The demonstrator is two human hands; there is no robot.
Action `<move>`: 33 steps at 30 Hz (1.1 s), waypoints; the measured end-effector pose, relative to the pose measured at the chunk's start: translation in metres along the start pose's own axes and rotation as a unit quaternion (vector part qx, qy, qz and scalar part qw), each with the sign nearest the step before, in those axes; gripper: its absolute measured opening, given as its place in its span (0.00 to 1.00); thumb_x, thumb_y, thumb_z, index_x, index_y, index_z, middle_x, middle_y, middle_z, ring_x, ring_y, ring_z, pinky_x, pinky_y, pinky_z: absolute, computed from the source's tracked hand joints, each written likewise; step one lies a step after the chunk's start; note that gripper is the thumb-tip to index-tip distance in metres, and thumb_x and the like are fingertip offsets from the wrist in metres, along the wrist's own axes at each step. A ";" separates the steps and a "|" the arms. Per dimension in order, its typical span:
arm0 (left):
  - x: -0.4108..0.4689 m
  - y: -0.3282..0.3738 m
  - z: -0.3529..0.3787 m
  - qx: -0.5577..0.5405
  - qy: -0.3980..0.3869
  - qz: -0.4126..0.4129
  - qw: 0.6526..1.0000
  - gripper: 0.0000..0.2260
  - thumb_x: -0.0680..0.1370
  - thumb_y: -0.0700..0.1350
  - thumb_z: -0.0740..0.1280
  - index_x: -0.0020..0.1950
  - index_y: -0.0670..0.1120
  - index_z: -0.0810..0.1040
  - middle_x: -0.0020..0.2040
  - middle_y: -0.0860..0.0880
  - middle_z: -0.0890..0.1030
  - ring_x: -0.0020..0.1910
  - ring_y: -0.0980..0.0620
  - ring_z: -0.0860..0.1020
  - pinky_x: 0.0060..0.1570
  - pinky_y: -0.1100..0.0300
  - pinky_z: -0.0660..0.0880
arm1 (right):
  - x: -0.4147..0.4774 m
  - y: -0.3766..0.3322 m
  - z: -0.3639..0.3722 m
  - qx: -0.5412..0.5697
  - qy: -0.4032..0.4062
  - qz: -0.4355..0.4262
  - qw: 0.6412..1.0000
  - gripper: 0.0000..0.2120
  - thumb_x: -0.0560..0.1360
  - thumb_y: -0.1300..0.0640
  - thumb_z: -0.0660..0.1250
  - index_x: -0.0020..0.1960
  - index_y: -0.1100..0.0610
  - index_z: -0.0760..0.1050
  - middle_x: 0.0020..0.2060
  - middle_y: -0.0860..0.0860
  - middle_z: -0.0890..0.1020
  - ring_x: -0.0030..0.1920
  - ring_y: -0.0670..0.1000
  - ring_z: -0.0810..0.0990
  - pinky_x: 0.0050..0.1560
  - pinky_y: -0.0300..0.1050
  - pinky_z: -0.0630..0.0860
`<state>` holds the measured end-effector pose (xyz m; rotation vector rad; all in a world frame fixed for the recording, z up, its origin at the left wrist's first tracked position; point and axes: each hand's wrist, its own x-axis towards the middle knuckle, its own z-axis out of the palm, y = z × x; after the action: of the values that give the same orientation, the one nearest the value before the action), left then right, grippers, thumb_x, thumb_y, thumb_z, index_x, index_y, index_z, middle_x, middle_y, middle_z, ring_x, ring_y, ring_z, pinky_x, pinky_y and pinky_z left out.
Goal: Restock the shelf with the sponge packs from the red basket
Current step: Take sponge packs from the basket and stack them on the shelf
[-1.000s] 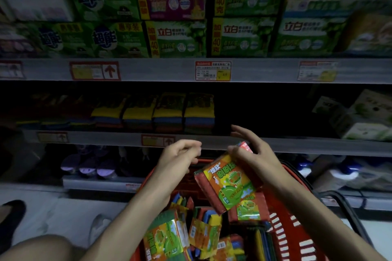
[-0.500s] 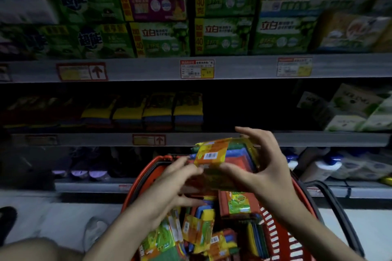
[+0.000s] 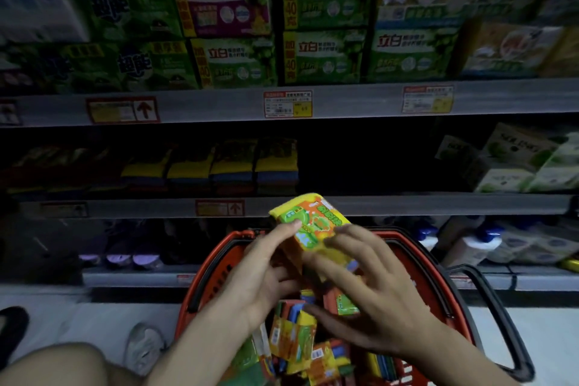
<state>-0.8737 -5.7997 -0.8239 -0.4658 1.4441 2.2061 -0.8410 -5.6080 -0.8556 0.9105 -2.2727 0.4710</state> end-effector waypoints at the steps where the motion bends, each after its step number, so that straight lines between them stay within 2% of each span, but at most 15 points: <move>1: 0.002 0.000 0.000 -0.015 0.016 0.016 1.000 0.22 0.73 0.49 0.75 0.64 0.43 0.80 0.53 0.41 0.87 0.49 0.43 0.86 0.49 0.47 0.82 | 0.002 -0.002 -0.002 0.015 0.008 0.061 0.998 0.28 0.77 0.40 0.70 0.72 0.51 0.71 0.66 0.54 0.72 0.71 0.54 0.70 0.73 0.47 0.67; 3: 0.005 0.001 0.000 -0.057 0.037 0.050 0.996 0.28 0.70 0.46 0.77 0.69 0.42 0.76 0.55 0.40 0.87 0.54 0.42 0.86 0.55 0.44 0.82 | 0.006 -0.006 -0.005 0.070 0.027 0.225 0.971 0.32 0.74 0.36 0.69 0.74 0.47 0.69 0.68 0.50 0.68 0.72 0.47 0.66 0.72 0.39 0.64; 4: 0.006 0.002 0.000 -0.072 0.040 0.069 0.994 0.30 0.69 0.45 0.77 0.70 0.42 0.75 0.55 0.40 0.87 0.56 0.43 0.86 0.57 0.43 0.81 | 0.006 -0.007 -0.005 0.122 0.026 0.317 0.940 0.35 0.72 0.32 0.69 0.75 0.43 0.67 0.68 0.46 0.66 0.71 0.42 0.65 0.70 0.36 0.63; 5: 0.006 0.002 0.001 -0.081 0.039 0.085 0.992 0.32 0.68 0.44 0.77 0.71 0.42 0.74 0.56 0.41 0.87 0.57 0.45 0.86 0.58 0.44 0.81 | 0.007 -0.006 -0.006 0.189 0.016 0.403 0.895 0.39 0.69 0.28 0.68 0.76 0.39 0.64 0.68 0.43 0.67 0.70 0.40 0.66 0.69 0.37 0.65; 7: 0.005 0.001 0.003 -0.078 0.029 0.098 0.992 0.33 0.68 0.44 0.77 0.72 0.44 0.73 0.58 0.42 0.86 0.58 0.46 0.85 0.60 0.44 0.80 | 0.009 -0.001 -0.008 0.352 0.002 0.526 0.774 0.45 0.62 0.24 0.71 0.75 0.36 0.63 0.67 0.42 0.74 0.67 0.42 0.75 0.67 0.47 0.73; 9: 0.004 -0.001 0.005 -0.063 0.010 0.090 0.994 0.32 0.69 0.44 0.77 0.72 0.44 0.73 0.59 0.42 0.86 0.59 0.45 0.85 0.61 0.43 0.80 | 0.009 0.006 -0.006 0.498 0.013 0.577 0.647 0.42 0.62 0.32 0.79 0.72 0.43 0.70 0.61 0.49 0.83 0.60 0.50 0.85 0.61 0.55 0.81; 10: 0.004 -0.002 0.006 -0.051 0.005 0.086 0.995 0.31 0.69 0.44 0.77 0.71 0.45 0.74 0.59 0.43 0.86 0.59 0.45 0.85 0.61 0.42 0.80 | 0.010 0.008 -0.006 0.535 0.023 0.586 0.608 0.37 0.65 0.39 0.81 0.69 0.47 0.73 0.59 0.53 0.85 0.57 0.54 0.86 0.58 0.55 0.82; 12: 0.004 -0.004 0.005 -0.016 0.018 0.087 0.996 0.31 0.68 0.48 0.78 0.69 0.47 0.75 0.58 0.44 0.86 0.58 0.47 0.85 0.61 0.42 0.80 | 0.014 0.012 -0.006 0.564 0.047 0.590 0.575 0.28 0.69 0.52 0.79 0.67 0.51 0.75 0.57 0.59 0.85 0.53 0.58 0.88 0.51 0.51 0.84; 14: 0.004 -0.004 0.003 0.024 0.041 0.093 0.994 0.27 0.69 0.56 0.77 0.66 0.50 0.78 0.58 0.47 0.87 0.59 0.49 0.84 0.63 0.42 0.79 | 0.014 0.018 -0.007 0.579 0.073 0.593 0.555 0.27 0.69 0.59 0.76 0.67 0.54 0.75 0.55 0.61 0.86 0.51 0.60 0.88 0.45 0.48 0.84; 17: 0.005 0.000 -0.002 0.062 0.061 0.095 0.992 0.23 0.72 0.62 0.73 0.62 0.53 0.83 0.58 0.49 0.86 0.60 0.50 0.83 0.64 0.46 0.77 | 0.014 0.032 -0.010 0.568 0.112 0.596 0.557 0.27 0.67 0.61 0.74 0.66 0.56 0.76 0.54 0.61 0.87 0.51 0.59 0.88 0.48 0.50 0.83; 20: 0.008 -0.001 -0.006 0.080 0.062 0.095 0.990 0.24 0.69 0.59 0.76 0.62 0.52 0.83 0.60 0.50 0.85 0.63 0.50 0.82 0.64 0.47 0.77 | 0.018 0.042 -0.009 0.530 0.132 0.601 0.583 0.19 0.74 0.64 0.72 0.64 0.57 0.77 0.55 0.61 0.86 0.48 0.56 0.88 0.41 0.44 0.83; 24: 0.010 -0.005 -0.001 0.112 0.035 0.094 0.989 0.19 0.77 0.50 0.74 0.67 0.51 0.79 0.59 0.49 0.86 0.60 0.51 0.84 0.58 0.51 0.80 | 0.027 0.048 -0.010 0.489 0.129 0.611 0.609 0.12 0.78 0.59 0.70 0.61 0.56 0.80 0.56 0.58 0.84 0.46 0.51 0.86 0.38 0.43 0.79; 26: 0.011 -0.006 0.002 0.107 0.029 0.098 0.989 0.22 0.75 0.48 0.75 0.69 0.51 0.78 0.57 0.47 0.87 0.57 0.50 0.85 0.56 0.51 0.81 | 0.027 0.052 -0.008 0.487 0.137 0.607 0.613 0.12 0.77 0.57 0.72 0.61 0.55 0.80 0.58 0.57 0.83 0.51 0.51 0.85 0.45 0.45 0.80; 29: 0.012 -0.006 0.005 0.092 0.013 0.097 0.991 0.27 0.70 0.48 0.77 0.68 0.52 0.76 0.55 0.45 0.87 0.56 0.47 0.86 0.57 0.49 0.82 | 0.028 0.055 -0.006 0.508 0.173 0.598 0.595 0.18 0.72 0.51 0.77 0.58 0.58 0.79 0.59 0.61 0.83 0.60 0.58 0.84 0.65 0.56 0.78; 33: 0.014 -0.007 0.010 0.079 0.004 0.100 0.992 0.27 0.69 0.43 0.77 0.67 0.47 0.76 0.55 0.43 0.87 0.55 0.45 0.86 0.57 0.49 0.82 | 0.032 0.057 -0.003 0.530 0.196 0.583 0.584 0.08 0.79 0.54 0.70 0.49 0.59 0.80 0.48 0.55 0.86 0.57 0.51 0.85 0.68 0.50 0.76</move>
<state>-0.8815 -5.7853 -0.8325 -0.2880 1.7191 2.2186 -0.8985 -5.5822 -0.8368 -0.5073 -1.6544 2.4580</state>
